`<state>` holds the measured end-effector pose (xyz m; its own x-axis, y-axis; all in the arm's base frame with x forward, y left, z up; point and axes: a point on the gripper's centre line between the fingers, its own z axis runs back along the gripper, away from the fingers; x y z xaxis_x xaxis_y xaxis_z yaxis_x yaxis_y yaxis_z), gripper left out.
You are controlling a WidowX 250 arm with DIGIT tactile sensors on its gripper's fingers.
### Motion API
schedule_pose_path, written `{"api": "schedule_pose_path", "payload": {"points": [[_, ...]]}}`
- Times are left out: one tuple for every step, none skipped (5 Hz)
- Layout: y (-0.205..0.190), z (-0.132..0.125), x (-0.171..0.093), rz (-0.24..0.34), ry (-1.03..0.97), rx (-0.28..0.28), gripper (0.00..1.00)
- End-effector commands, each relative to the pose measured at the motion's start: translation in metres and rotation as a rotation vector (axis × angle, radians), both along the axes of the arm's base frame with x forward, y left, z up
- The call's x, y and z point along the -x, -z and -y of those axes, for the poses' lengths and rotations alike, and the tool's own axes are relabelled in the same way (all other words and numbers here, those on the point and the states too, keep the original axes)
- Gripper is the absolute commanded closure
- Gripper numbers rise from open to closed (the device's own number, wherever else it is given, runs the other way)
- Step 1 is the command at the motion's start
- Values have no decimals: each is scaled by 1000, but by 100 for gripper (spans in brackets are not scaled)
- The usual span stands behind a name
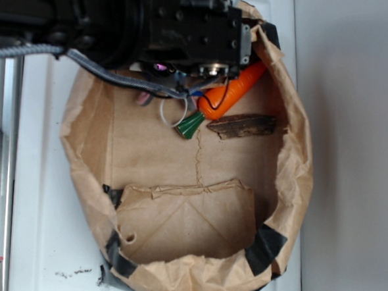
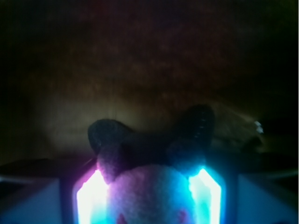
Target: Grab the gray animal.
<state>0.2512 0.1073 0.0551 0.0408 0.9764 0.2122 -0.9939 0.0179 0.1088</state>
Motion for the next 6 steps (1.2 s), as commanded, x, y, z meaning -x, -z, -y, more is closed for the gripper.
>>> {"api": "schedule_pose_path", "payload": {"points": [[-80,-6,-10,231,331,101,100],[-100,7,-14,205,580,129,100],[-106,17,-20,141,832,107,100],[-120,39,-19,144,1079,66,100],[-128,54,-13,147,1128,50,100],[-130,69,0,153,1176,4,100]]}}
